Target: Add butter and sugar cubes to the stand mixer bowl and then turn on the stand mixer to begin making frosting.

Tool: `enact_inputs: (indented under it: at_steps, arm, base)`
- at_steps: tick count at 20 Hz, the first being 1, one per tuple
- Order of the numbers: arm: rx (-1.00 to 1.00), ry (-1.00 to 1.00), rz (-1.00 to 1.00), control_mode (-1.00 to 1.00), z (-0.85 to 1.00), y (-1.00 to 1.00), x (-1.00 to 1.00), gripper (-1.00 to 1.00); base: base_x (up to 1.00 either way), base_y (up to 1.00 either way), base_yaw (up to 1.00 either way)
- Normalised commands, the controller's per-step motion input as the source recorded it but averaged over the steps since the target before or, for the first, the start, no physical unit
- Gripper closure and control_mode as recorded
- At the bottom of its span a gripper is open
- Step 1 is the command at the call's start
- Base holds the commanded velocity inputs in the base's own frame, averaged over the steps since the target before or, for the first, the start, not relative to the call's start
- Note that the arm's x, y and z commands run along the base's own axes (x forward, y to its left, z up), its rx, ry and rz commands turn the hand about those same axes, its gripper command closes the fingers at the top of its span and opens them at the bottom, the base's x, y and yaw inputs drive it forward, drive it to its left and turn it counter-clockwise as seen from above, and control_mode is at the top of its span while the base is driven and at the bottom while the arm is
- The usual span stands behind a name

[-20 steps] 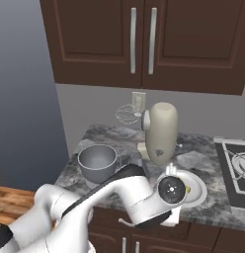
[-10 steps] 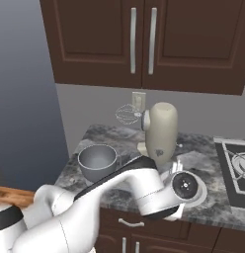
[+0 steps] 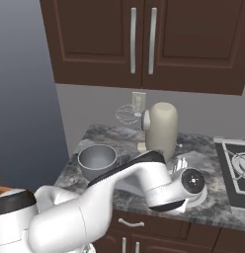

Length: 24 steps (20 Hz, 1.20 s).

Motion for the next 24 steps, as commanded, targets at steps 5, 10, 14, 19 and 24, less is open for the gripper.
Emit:
enact_inputs:
  at_steps: [5,10,14,19,24]
  arm:
    - [0.12,0.01,-0.01,-1.00,-0.13,-0.13,0.24,-1.00]
    - [0.10,0.00,-0.01,-1.00,-0.09,-0.17,0.15,-1.00]
    - [0.07,0.01,-0.03,-1.00,-0.03,-0.22,0.12,-1.00]
    - [0.01,0.01,-0.01,-1.00,-0.16,-0.13,0.04,-1.00]
    - [0.00,0.00,-0.01,-1.00,-0.11,-0.02,0.05,-1.00]
  base:
    - [0.00,0.00,0.00]
    - [0.00,0.00,0.00]
    - [0.00,0.00,0.00]
    - [0.00,0.00,0.00]
    - [0.00,0.00,0.00]
